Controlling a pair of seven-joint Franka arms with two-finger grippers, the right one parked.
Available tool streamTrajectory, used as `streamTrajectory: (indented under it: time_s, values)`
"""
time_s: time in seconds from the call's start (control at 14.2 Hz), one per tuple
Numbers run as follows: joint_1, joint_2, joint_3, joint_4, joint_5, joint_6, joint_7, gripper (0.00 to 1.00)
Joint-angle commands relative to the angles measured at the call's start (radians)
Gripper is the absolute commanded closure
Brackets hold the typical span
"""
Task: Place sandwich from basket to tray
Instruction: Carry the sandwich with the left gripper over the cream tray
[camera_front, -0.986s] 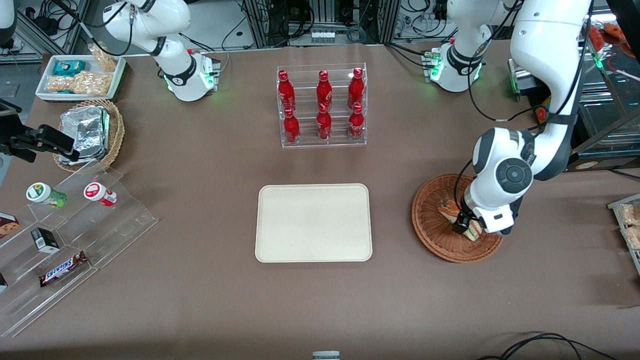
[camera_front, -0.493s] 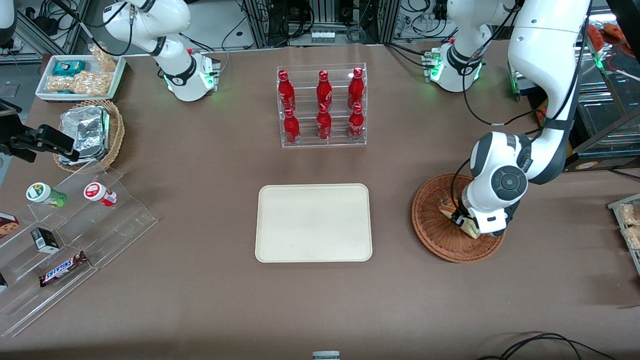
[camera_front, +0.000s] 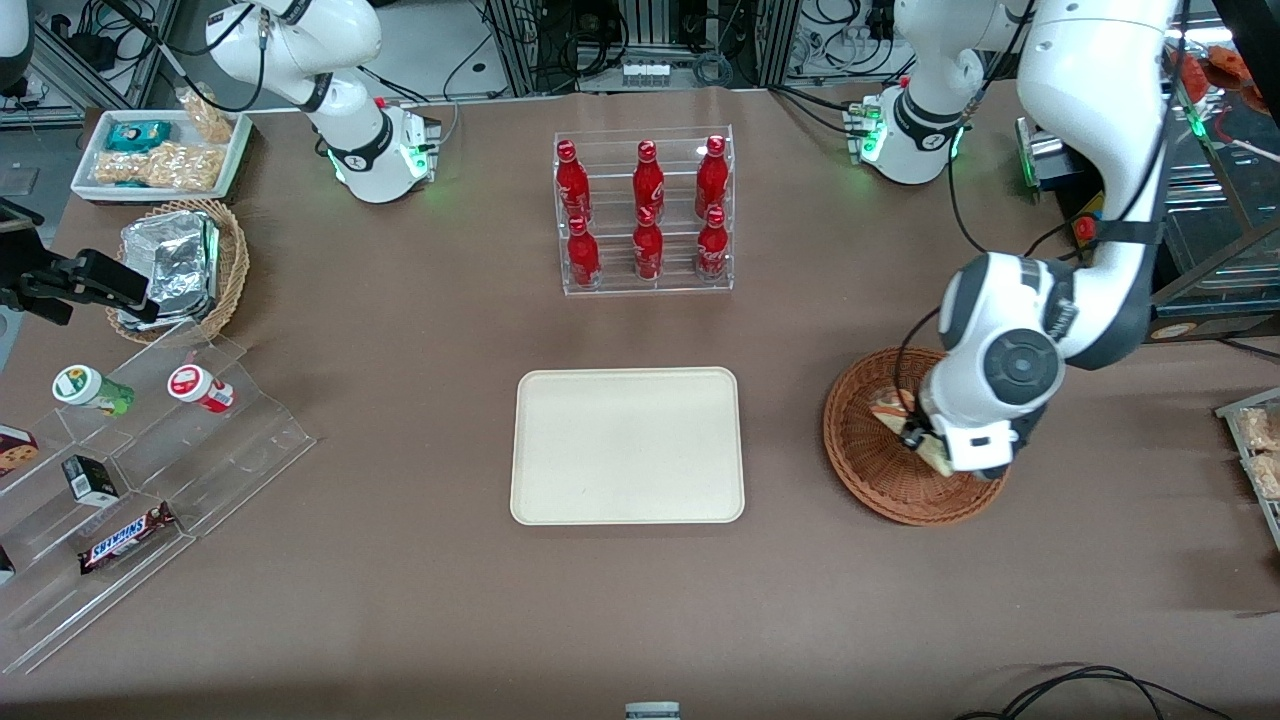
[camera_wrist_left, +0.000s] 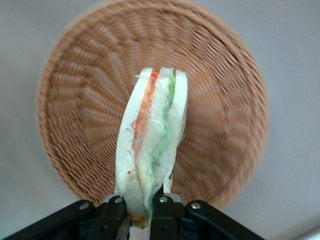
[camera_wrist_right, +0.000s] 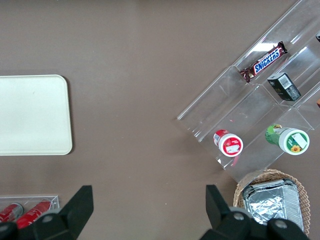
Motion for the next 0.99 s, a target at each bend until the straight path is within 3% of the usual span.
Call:
streamTrajectory:
  time_s: [0.0, 0.07, 0.21, 0.7, 0.92]
  values:
    - [-0.061, 0.056, -0.012, 0.093, -0.004, -0.017, 0.217, 1.0]
    - [-0.065, 0.075, -0.026, 0.121, -0.021, -0.012, 0.273, 0.98]
    - [-0.099, 0.169, -0.081, 0.257, 0.015, -0.017, 0.312, 0.98]
    - [-0.333, 0.385, -0.084, 0.567, 0.037, 0.008, 0.266, 1.0]
    - [-0.403, 0.431, -0.081, 0.624, 0.04, 0.006, 0.253, 1.0]
